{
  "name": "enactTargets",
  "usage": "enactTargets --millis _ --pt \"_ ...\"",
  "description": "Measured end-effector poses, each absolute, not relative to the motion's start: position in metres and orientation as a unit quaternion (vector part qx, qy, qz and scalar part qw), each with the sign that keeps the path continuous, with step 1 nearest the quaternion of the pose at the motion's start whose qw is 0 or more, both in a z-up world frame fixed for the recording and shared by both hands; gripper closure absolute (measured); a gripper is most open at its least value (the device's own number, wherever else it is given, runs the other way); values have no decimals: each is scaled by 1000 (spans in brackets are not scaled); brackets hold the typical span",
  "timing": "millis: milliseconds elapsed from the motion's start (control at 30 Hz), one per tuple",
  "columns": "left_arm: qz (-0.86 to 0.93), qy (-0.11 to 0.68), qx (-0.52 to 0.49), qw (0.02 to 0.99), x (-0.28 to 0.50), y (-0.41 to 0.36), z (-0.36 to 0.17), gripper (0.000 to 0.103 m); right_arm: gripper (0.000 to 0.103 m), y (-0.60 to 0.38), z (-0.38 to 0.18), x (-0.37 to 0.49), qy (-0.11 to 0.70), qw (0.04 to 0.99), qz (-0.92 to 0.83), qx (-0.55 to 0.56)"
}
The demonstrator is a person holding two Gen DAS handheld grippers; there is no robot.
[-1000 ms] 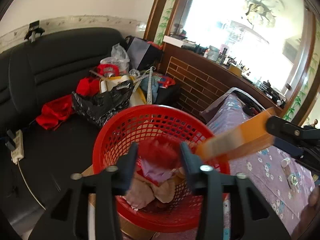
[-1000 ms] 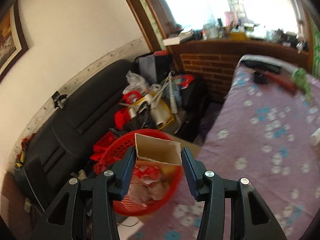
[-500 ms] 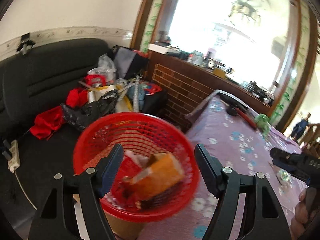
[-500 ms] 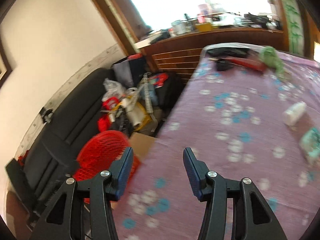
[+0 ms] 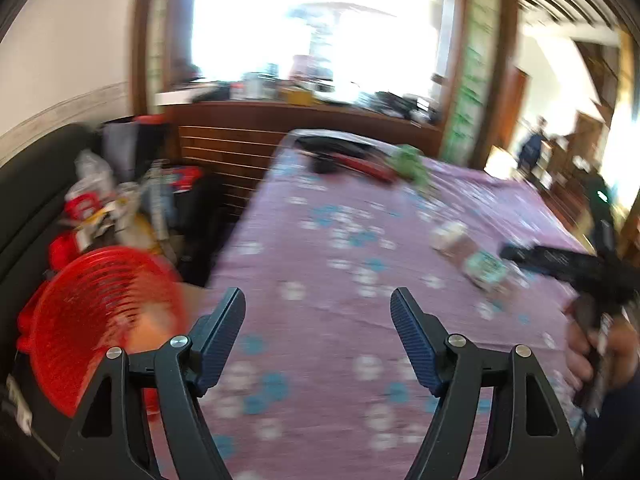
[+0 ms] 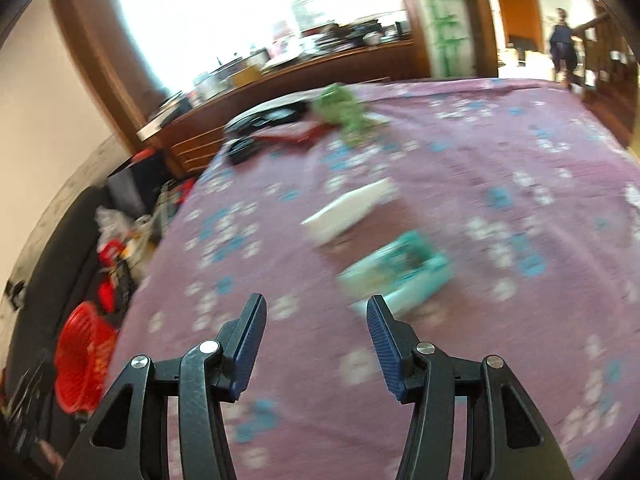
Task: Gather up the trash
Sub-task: 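Move the left tool to the white spray bottle while the right tool approaches the teal packet, then grasp the white spray bottle with the left tool while the right tool grasps the teal packet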
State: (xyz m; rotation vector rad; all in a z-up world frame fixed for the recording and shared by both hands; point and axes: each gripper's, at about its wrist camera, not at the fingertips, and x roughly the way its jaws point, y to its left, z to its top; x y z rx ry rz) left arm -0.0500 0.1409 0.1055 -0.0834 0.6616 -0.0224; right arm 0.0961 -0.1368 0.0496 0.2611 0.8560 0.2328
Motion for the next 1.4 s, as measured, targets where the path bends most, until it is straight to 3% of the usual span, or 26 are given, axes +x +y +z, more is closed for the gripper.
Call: enactTargets --millis 167,533,833,900,1067,1133,1400 --pt "-66 353 17 933 -16 81 103 21 44 -186 27 113 412 895 86 146" --pt "-108 432 47 894 121 -1 66 21 44 -246 8 113 423 855 81 289" --pt "-105 446 147 877 182 -48 28 21 43 -255 3 114 429 839 80 325" --pt "-110 454 139 873 190 -47 21 27 43 -255 4 114 427 840 81 324" --pt "-118 469 109 869 204 -46 7 64 43 -248 4 116 430 844 85 310" --pt "-122 469 91 870 204 -45 4 74 43 -245 4 117 430 846 86 304" --pt "-105 458 32 882 178 -12 18 75 43 -230 2 121 439 847 109 279"
